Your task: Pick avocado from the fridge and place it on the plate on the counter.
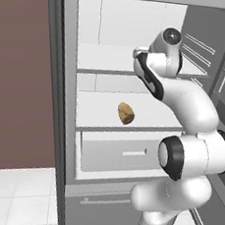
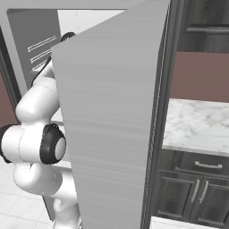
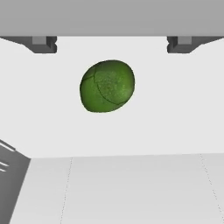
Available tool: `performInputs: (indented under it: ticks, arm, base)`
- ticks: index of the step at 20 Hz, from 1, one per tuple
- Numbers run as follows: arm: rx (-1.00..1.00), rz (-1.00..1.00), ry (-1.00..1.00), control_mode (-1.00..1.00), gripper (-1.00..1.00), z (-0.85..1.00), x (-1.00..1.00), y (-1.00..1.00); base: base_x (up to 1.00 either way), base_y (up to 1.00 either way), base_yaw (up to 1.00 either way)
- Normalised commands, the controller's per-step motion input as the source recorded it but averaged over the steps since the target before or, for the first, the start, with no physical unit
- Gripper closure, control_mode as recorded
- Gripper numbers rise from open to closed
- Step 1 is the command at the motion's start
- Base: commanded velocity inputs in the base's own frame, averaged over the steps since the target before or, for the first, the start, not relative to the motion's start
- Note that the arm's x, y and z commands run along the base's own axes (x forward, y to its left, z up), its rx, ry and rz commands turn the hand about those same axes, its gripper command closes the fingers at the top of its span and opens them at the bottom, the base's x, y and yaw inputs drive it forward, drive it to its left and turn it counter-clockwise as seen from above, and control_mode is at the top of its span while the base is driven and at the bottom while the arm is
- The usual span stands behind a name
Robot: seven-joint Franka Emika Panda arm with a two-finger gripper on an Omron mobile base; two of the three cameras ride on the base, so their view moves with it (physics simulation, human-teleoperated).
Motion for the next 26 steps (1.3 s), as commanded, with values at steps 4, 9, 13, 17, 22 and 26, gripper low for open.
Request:
performInputs:
  ticks: [4, 9, 13, 17, 22, 26]
  arm:
    - [0.00, 0.00, 0.00, -1.00, -1.00, -0.07, 0.23, -0.05]
    - [0.00, 0.00, 0.00, -1.00, -1.00, -0.12, 0.22, -0.06]
    - [0.00, 0.00, 0.00, -1.00, -1.00, -0.07, 0.17, -0.01]
    - [0.00, 0.00, 0.00, -1.00, -1.00, -0.03, 0.21, 0.00]
    - [0.00, 0.00, 0.00, -1.00, -1.00, -0.04, 0.24, 0.00]
    - [0.00, 0.00, 0.00, -1.00, -1.00, -0.03, 0.24, 0.00]
  base:
    - [0.00, 0.00, 0.00]
    - [0.00, 0.00, 0.00]
    - [0.00, 0.00, 0.00]
    - [0.00, 0.00, 0.00]
    - [0.00, 0.00, 0.00]
    - [0.00, 0.00, 0.00]
